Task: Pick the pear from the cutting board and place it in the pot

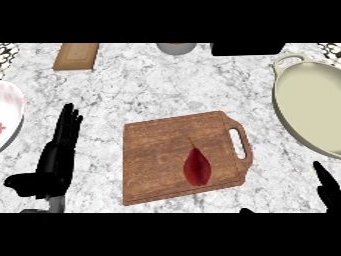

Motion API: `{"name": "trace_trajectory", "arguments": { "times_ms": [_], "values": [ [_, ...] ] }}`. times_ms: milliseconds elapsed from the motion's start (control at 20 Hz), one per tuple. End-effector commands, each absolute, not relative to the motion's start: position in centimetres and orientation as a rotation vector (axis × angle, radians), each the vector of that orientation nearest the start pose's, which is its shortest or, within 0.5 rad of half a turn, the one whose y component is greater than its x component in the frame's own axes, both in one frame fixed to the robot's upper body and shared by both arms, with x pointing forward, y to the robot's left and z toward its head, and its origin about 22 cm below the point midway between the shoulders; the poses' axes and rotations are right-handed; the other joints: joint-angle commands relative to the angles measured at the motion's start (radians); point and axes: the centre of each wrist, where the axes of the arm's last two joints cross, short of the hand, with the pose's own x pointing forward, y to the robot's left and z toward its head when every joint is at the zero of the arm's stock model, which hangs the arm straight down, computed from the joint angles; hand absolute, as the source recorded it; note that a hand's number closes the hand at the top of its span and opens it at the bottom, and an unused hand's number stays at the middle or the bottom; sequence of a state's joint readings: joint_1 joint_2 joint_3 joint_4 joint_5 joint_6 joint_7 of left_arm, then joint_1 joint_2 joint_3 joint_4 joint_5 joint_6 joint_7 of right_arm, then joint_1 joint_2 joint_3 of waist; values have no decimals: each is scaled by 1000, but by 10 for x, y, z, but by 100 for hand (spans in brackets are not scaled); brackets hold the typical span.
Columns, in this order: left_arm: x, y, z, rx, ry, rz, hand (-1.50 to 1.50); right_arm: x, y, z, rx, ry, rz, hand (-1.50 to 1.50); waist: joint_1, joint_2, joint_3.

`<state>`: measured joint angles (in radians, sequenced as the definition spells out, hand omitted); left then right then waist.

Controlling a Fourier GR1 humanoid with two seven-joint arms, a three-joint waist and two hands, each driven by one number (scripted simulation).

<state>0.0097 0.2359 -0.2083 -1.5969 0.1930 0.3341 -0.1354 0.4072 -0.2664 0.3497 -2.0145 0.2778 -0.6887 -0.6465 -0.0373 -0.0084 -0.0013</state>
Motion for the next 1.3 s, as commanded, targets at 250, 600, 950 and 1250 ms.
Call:
{"name": "trace_trajectory", "arguments": {
  "times_ms": [250, 600, 950, 1250],
  "values": [
    [239, 225, 15, 123, -1720, 48, 0, 72, -218, 14, -823, -1898, 608, -150, 32, 13, -6],
    [241, 215, 5, 94, -1708, 34, 0, 86, -184, 19, -872, -1586, 754, -150, 55, 19, -4],
    [246, 226, 14, 81, -1706, 24, 0, 134, -115, 47, -847, -1494, 811, -150, 46, 11, 0],
    [244, 223, 25, 112, -1703, 41, 0, 157, -118, 24, -869, -1284, 851, -150, 42, 9, 2]
  ]
}}
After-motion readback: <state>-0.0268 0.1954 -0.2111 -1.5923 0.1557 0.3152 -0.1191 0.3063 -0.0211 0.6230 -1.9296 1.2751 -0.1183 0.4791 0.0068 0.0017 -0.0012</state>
